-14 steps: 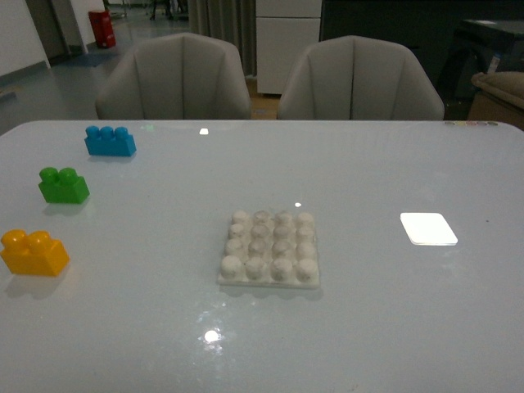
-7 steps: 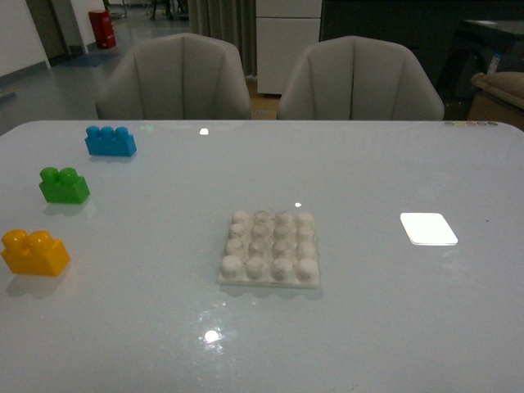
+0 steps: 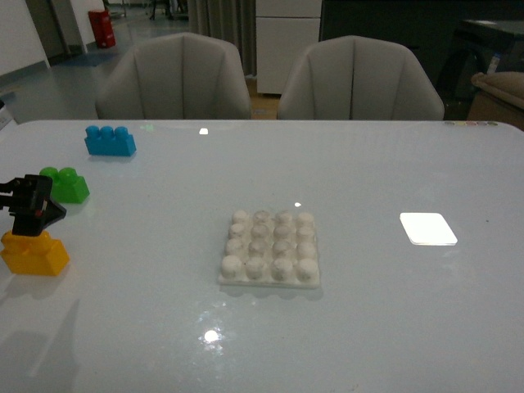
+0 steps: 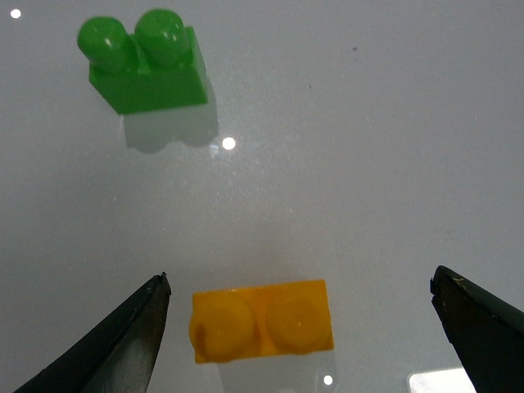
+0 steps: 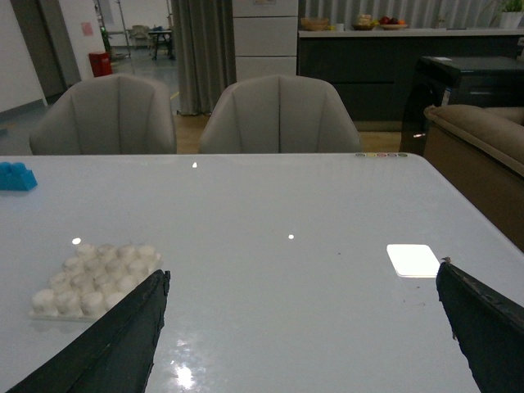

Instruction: Insert yellow block into base center

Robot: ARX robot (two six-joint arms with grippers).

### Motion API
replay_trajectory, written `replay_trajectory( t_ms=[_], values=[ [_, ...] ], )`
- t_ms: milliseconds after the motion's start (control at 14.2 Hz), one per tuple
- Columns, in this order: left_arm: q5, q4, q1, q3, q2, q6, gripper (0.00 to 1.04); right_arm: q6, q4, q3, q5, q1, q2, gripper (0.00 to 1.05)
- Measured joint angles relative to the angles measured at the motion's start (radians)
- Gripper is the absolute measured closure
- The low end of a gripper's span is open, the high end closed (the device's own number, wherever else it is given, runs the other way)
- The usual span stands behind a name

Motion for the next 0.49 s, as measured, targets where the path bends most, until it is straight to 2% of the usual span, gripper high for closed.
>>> replay_trajectory(
  t_ms=[141,493],
  values=[
    [0.016,-0.031,0.014,0.039,0.016,0.008,0.07,0.000,0.000,0.000,0.000,0.000,0.000,0.06],
    [-0.019,-0.090,0.051,0.076,0.092,-0.023,0.07,0.000,0.000,0.000,0.000,0.000,0.000,0.06]
  ],
)
